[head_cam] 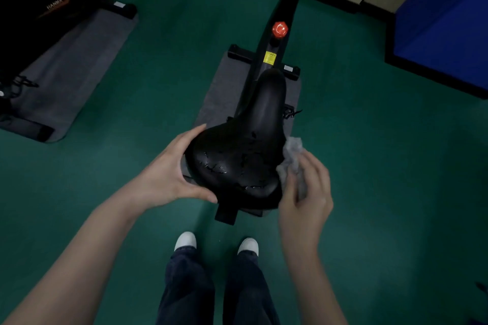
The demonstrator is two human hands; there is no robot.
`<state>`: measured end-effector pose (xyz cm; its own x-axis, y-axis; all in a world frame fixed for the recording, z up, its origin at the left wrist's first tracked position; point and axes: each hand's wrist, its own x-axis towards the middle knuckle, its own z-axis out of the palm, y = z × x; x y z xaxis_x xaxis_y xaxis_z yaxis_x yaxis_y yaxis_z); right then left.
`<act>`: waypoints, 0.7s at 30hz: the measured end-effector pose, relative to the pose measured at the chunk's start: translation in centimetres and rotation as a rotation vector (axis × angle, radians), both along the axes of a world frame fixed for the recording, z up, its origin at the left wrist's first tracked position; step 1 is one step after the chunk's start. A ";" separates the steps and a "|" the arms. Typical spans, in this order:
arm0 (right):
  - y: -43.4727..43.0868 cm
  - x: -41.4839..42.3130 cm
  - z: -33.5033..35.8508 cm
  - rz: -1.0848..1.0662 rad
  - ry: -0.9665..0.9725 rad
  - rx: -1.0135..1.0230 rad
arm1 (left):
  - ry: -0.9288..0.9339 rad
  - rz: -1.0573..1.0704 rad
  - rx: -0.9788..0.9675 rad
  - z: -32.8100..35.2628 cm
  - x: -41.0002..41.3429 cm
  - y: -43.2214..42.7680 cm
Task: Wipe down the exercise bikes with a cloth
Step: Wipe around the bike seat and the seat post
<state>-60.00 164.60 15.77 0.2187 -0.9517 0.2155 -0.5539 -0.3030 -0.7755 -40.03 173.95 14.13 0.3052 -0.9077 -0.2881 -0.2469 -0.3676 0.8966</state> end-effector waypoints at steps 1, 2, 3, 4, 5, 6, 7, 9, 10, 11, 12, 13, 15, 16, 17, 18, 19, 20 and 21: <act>0.8 0.1 0.0 0.071 0.027 -0.043 | 0.001 0.008 -0.004 -0.2 -0.1 0.2; 1.6 0.1 -0.1 0.157 0.045 -0.095 | -0.001 0.019 -0.006 -0.4 -0.3 0.3; 2.2 -0.1 -0.2 0.235 0.058 -0.144 | -0.003 0.032 -0.007 -0.6 -0.4 0.4; 2.5 -0.2 -0.3 0.291 0.067 -0.180 | -0.004 0.044 -0.011 -0.7 -0.6 0.4; 2.3 -0.2 -0.2 0.323 0.073 -0.198 | -0.002 0.058 -0.016 -0.8 -0.6 0.3; 1.8 0.1 -0.1 0.336 0.081 -0.202 | 0.002 0.069 -0.020 -0.9 -0.7 0.3; 1.1 0.6 0.2 0.336 0.099 -0.196 | 0.005 0.076 -0.023 -1.0 -0.7 0.3; -0.7 2.0 0.8 0.307 0.164 -0.172 | 0.012 0.083 -0.028 -1.2 -0.6 0.3; -1.5 2.8 1.2 0.291 0.192 -0.155 | 0.015 0.086 -0.029 -1.2 -0.6 0.4; -2.1 3.7 1.4 0.287 0.209 -0.138 | 0.015 0.088 -0.031 -1.3 -0.6 0.4; -2.6 4.3 1.7 0.303 0.217 -0.128 | 0.013 0.089 -0.033 -1.4 -0.6 0.4; -2.7 4.8 1.8 0.340 0.224 -0.131 | 0.012 0.090 -0.036 -1.4 -0.6 0.4; -2.4 5.0 2.0 0.468 0.228 -0.163 | 0.020 0.099 -0.047 -1.4 -0.6 0.4; -2.0 4.7 2.0 0.545 0.223 -0.176 | 0.029 0.105 -0.053 -1.5 -0.7 0.4; -1.7 4.3 2.1 0.619 0.215 -0.178 | 0.038 0.109 -0.058 -1.5 -0.7 0.5; -1.3 3.6 2.1 0.679 0.205 -0.171 | 0.047 0.112 -0.061 -1.5 -0.7 0.5; -1.1 2.8 2.1 0.724 0.192 -0.162 | 0.058 0.113 -0.060 -1.5 -0.8 0.5; -0.9 1.9 2.0 0.753 0.182 -0.161 | 0.070 0.114 -0.058 -1.5 -0.8 0.5; -1.0 1.0 1.9 0.760 0.177 -0.174 | 0.077 0.115 -0.055 -1.5 -0.8 0.5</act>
